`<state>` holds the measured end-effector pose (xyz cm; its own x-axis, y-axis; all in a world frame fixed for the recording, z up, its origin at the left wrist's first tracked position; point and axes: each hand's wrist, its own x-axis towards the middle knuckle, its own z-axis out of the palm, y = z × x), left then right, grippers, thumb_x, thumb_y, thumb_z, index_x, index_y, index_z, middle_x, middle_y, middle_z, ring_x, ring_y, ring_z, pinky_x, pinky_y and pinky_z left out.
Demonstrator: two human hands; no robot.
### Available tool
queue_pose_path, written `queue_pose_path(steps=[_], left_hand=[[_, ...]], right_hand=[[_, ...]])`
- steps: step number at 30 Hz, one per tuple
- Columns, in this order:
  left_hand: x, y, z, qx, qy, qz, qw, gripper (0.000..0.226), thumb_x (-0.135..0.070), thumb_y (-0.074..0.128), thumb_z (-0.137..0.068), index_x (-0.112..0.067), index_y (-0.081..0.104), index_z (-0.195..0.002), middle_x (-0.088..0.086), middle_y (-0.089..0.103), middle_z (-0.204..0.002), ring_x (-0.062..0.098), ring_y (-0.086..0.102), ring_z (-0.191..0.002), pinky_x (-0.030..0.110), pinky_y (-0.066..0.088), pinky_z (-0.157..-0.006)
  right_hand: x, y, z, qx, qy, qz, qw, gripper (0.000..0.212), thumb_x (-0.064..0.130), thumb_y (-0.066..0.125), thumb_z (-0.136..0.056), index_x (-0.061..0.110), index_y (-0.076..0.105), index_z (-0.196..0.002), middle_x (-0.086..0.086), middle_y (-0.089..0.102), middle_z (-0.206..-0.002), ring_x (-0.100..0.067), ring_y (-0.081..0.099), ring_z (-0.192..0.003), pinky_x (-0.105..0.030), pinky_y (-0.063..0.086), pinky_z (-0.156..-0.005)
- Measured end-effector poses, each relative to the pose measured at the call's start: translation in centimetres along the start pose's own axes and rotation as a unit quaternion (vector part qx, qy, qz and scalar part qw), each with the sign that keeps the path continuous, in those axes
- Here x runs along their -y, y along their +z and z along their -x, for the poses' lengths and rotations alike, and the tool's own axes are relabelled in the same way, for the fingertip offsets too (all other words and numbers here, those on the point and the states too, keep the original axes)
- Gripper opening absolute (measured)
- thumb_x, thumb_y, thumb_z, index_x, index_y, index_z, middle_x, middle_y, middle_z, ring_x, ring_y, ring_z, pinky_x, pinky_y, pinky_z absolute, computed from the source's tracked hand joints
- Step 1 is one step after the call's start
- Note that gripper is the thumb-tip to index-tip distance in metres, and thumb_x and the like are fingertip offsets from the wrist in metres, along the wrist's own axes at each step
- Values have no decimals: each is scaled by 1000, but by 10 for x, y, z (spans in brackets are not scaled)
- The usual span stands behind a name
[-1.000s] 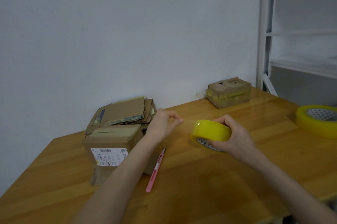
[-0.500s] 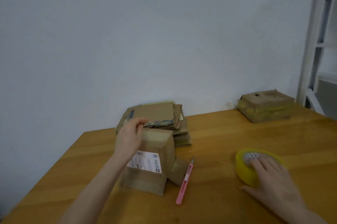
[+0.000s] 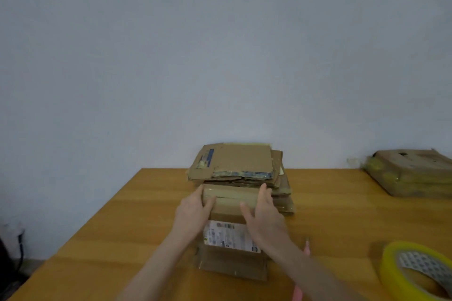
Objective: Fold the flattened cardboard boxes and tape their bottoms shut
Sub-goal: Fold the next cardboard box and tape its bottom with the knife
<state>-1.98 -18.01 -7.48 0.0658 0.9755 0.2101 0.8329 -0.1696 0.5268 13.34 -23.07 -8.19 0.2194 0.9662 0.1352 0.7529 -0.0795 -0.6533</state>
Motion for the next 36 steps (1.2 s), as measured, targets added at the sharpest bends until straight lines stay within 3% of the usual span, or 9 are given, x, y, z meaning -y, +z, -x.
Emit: queue_pose_path(steps=[4,6,10,13,20,23,28,32,36], left_hand=[[12,-1,-2,29,-38,79,996,46,-46,47,-95,-13,51,-126,2,63,-115,14,58,-96,29,51,-85],[15,-1,-1,48,-56,140,987,40,-45,51,-93,-15,55,-119,-4,64,-101,9,61,-88,23,52,-72],[15,-5,4,63,-85,204,973,35,-47,53,-91,-21,54,-115,-7,63,-98,10,61,-90,29,53,-77],[4,-15,17,46,-91,224,969,43,-45,56,-90,-18,54,-123,-7,62,-101,9,60,-90,27,52,-76],[-50,-69,64,-141,34,265,953,44,-54,64,-80,-34,54,-119,-15,61,-110,6,58,-104,35,49,-89],[-98,-79,75,-165,92,365,911,42,-55,56,-78,-35,54,-115,-22,59,-105,-7,53,-101,23,44,-79],[-170,-47,44,-106,97,460,876,59,-50,54,-84,-25,45,-137,-16,54,-122,-1,51,-106,18,39,-82],[-222,13,-2,-34,68,465,882,52,-13,59,-91,-16,42,-141,-4,57,-122,5,56,-100,24,51,-79],[-272,83,-44,2,119,418,900,57,2,57,-89,-22,45,-139,0,50,-132,9,49,-114,32,44,-100]], right_hand=[[-5,3,-14,-14,38,-11,999,76,45,33,-98,10,-11,-149,-11,34,-149,-20,59,-102,-28,48,-78],[-12,3,-18,10,63,-38,997,72,42,31,-99,8,-6,-150,-7,58,-114,-17,57,-89,-31,47,-76],[-20,-4,-22,67,111,-162,978,48,43,39,-96,10,45,-131,-4,58,-109,-18,54,-96,-32,44,-79],[-21,-15,-19,83,131,-249,956,35,41,52,-92,12,60,-110,-1,64,-99,-17,59,-91,-35,50,-81],[-9,-85,5,3,43,-382,923,34,30,67,-84,15,54,-111,10,55,-89,-3,53,-79,-17,39,-58],[-14,-117,7,-57,30,-454,888,39,49,62,-83,15,56,-102,3,60,-98,-10,59,-89,-27,50,-75],[-55,-166,-14,-179,36,-467,865,36,49,64,-82,18,61,-100,0,62,-103,-12,57,-93,-23,43,-70],[-113,-191,-40,-213,59,-461,860,35,31,69,-83,24,58,-115,1,59,-99,-9,56,-87,-22,44,-67],[-175,-213,-80,-289,105,-442,843,35,16,67,-85,26,53,-116,-3,58,-114,-19,58,-99,-40,51,-91]])
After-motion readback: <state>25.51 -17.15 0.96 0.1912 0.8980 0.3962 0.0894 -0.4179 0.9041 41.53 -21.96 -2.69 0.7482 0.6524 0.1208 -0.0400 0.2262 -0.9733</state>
